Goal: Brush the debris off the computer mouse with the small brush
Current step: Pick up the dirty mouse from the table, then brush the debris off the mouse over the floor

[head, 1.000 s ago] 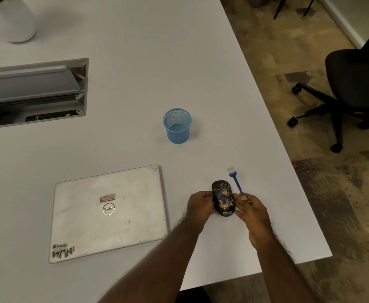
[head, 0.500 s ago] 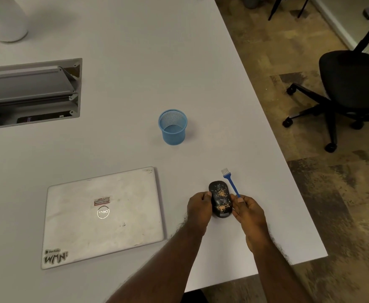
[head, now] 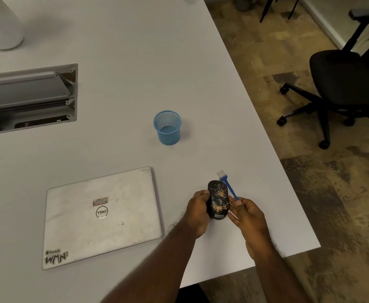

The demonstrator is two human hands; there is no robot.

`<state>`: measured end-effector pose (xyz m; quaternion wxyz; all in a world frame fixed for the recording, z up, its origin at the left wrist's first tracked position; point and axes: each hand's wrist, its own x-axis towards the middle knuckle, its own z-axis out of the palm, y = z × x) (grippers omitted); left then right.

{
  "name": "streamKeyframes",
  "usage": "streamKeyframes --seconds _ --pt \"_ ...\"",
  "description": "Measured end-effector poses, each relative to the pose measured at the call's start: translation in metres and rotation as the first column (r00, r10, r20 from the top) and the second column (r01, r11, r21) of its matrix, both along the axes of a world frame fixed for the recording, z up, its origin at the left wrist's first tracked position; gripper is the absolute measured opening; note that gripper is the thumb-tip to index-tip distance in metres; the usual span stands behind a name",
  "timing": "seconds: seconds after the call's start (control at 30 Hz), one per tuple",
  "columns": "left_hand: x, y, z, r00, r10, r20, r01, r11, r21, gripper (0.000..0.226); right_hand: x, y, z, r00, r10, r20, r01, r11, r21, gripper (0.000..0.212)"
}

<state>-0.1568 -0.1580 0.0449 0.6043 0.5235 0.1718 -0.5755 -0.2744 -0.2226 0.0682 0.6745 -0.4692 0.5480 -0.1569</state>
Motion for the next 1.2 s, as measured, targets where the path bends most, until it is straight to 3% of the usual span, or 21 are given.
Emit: streamKeyframes --seconds 0.3,0.57,0.6,0.7,0.73,0.83,0.87,1.03,1.2 --pt "-0.011 0.028 0.037 0.965 -0.110 -0.237 0.062 0.978 -0.201 0.040 -0.034 0.028 0.058 0.993 -0.081 0.082 0.083 0.996 -0.020 0.018" --pt "-0.020 0.056 0.082 0.928 -0.266 -0.261 0.184 0.936 -0.301 0.046 -0.093 0.081 0.119 0.976 -0.204 0.077 0.214 0.964 -0.157 0.021" --pt "-0.021 0.060 0.087 0.924 -0.281 -0.260 0.197 0.931 -0.306 0.047 -0.100 0.091 0.126 0.976 -0.208 0.070 0.218 0.960 -0.178 0.027" --pt "-0.026 0.071 0.098 0.911 -0.323 -0.255 0.237 0.919 -0.316 0.046 -0.116 0.122 0.143 0.967 -0.251 0.036 0.253 0.941 -0.224 0.076" --pt "-0.029 0.075 0.101 0.906 -0.343 -0.247 0.257 0.911 -0.323 0.047 -0.120 0.133 0.146 0.959 -0.281 0.024 0.278 0.929 -0.244 0.073" --pt "-0.040 0.086 0.108 0.887 -0.402 -0.226 0.318 0.888 -0.332 0.045 -0.131 0.166 0.154 0.936 -0.351 0.015 0.340 0.894 -0.293 0.022" --pt "-0.045 0.090 0.109 0.882 -0.415 -0.221 0.333 0.883 -0.330 0.043 -0.135 0.177 0.155 0.927 -0.376 0.010 0.361 0.882 -0.303 0.015" --pt "-0.072 0.106 0.111 0.843 -0.486 -0.230 0.399 0.852 -0.339 0.046 -0.148 0.224 0.164 0.878 -0.478 -0.003 0.444 0.817 -0.368 0.012" --pt "-0.106 0.115 0.103 0.819 -0.518 -0.248 0.438 0.843 -0.312 0.051 -0.159 0.254 0.171 0.873 -0.481 -0.081 0.395 0.793 -0.464 0.010"
